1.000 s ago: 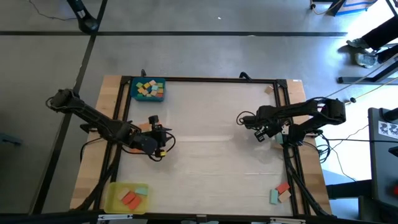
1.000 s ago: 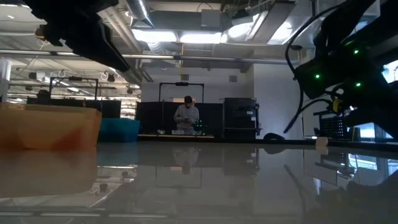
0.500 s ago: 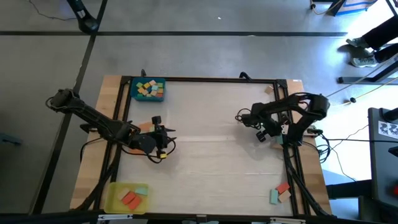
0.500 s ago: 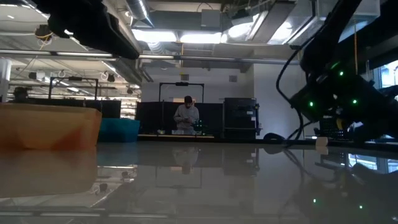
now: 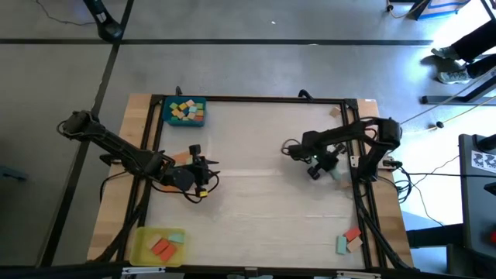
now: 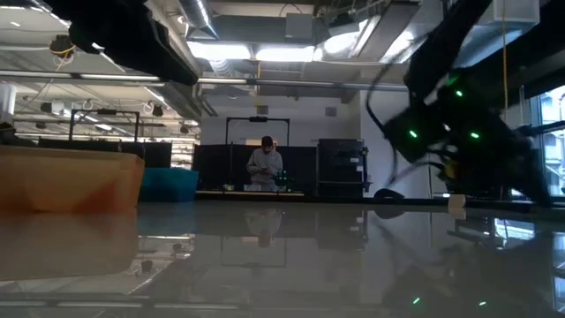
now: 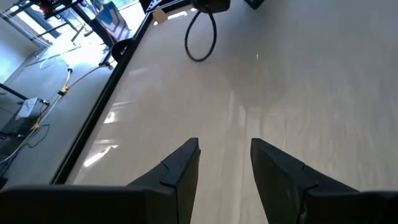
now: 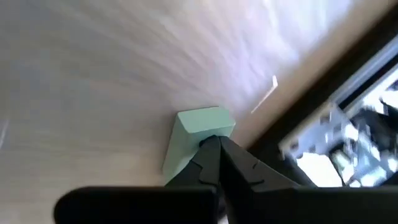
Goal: Sort blocks by size
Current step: Put the light blue rectangular block into the yellow bin, then put the light brown rectangular block into the yellow bin
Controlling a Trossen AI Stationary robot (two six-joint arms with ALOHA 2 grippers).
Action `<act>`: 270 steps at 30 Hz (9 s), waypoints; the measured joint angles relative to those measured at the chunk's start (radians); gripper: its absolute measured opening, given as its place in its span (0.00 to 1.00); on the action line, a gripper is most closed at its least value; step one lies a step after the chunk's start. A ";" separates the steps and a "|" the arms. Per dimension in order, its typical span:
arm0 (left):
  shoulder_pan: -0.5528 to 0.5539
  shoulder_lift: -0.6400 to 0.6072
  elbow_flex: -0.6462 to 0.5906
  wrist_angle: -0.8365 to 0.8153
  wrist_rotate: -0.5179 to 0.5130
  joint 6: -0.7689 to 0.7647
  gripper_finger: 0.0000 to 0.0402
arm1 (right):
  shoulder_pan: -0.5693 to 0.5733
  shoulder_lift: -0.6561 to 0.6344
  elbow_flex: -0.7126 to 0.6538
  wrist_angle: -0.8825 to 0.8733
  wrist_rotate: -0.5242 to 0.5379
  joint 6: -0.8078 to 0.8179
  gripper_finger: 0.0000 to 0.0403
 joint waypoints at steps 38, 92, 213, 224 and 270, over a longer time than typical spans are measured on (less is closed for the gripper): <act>-0.069 0.000 0.000 -0.008 0.000 0.006 0.33 | 0.195 -0.443 -0.156 0.380 0.169 0.088 0.58; 0.188 0.138 0.001 0.436 0.468 0.612 0.48 | 0.192 -0.311 -0.125 1.558 -0.337 -0.391 0.32; -0.288 -0.288 0.017 -0.331 0.243 -0.391 0.39 | 0.178 -0.280 0.100 0.755 -0.122 -0.428 0.45; -0.041 -0.286 -0.248 0.301 0.295 0.063 0.32 | 0.243 -0.291 0.112 0.335 -0.073 -0.189 0.23; 0.038 -0.285 -0.340 0.475 0.296 0.055 0.32 | 1.134 -0.077 0.010 0.539 -0.635 0.790 0.10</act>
